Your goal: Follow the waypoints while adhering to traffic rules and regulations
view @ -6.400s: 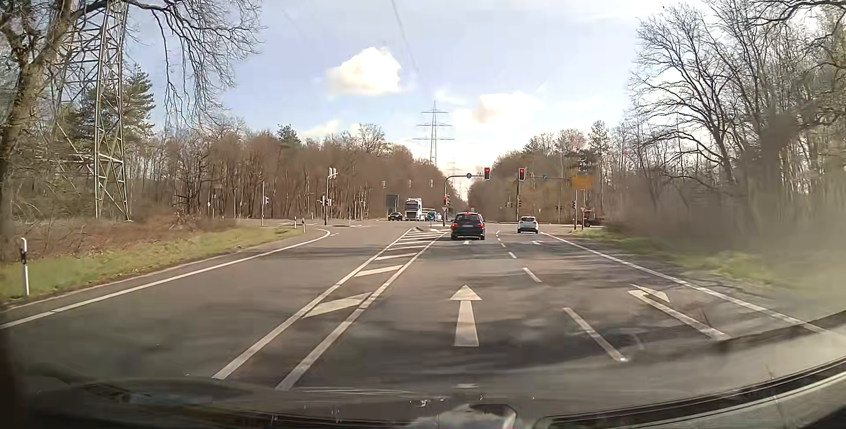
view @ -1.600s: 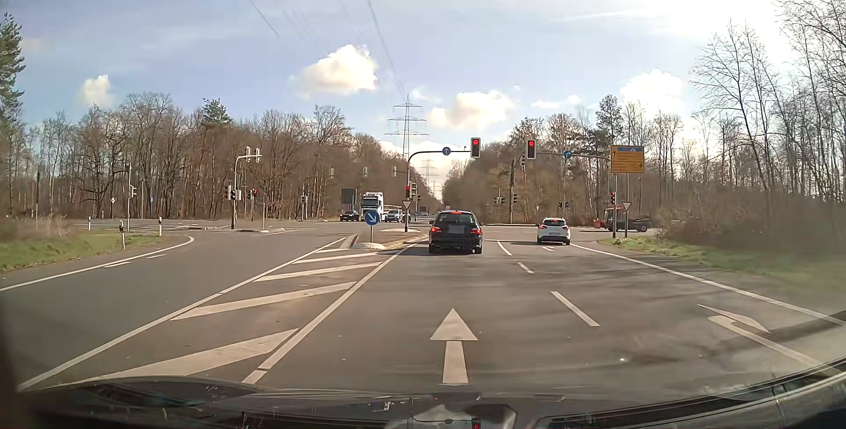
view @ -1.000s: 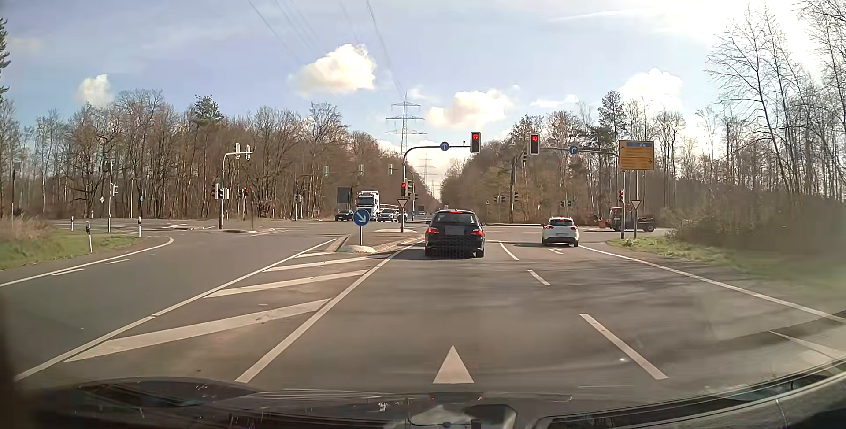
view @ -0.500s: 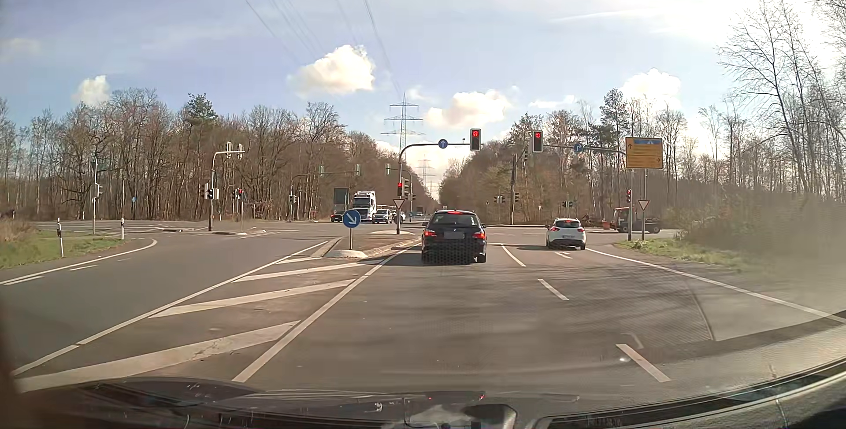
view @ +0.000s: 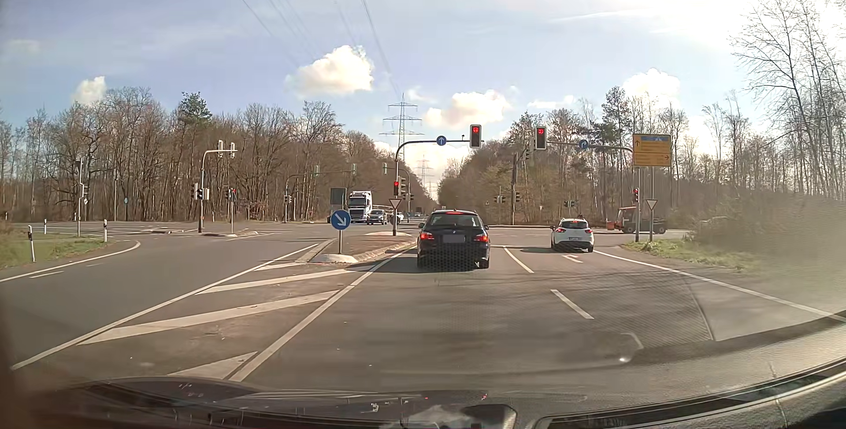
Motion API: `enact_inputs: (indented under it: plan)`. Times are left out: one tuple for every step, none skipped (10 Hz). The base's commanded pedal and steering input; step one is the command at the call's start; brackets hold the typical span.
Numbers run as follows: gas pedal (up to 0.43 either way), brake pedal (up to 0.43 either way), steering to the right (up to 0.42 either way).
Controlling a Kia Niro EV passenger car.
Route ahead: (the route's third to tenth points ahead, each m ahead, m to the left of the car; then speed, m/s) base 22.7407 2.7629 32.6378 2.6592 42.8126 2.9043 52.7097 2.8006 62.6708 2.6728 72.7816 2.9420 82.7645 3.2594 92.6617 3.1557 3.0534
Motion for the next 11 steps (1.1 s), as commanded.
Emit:
enact_inputs:
  plan:
    - [0.0,0.0,0.006]
    - [0.0,0.0,0.006]
    - [0.0,0.0,0.006]
    - [0.0,0.0,0.006]
    - [0.0,0.006,0.006]
    - [0.0,0.012,0.006]
    - [0.0,0.024,0.006]
    - [0.0,0.043,0.006]
    - [0.0,0.061,0.006]
    - [0.0,0.098,0.006]
    - [0.0,0.11,0.006]
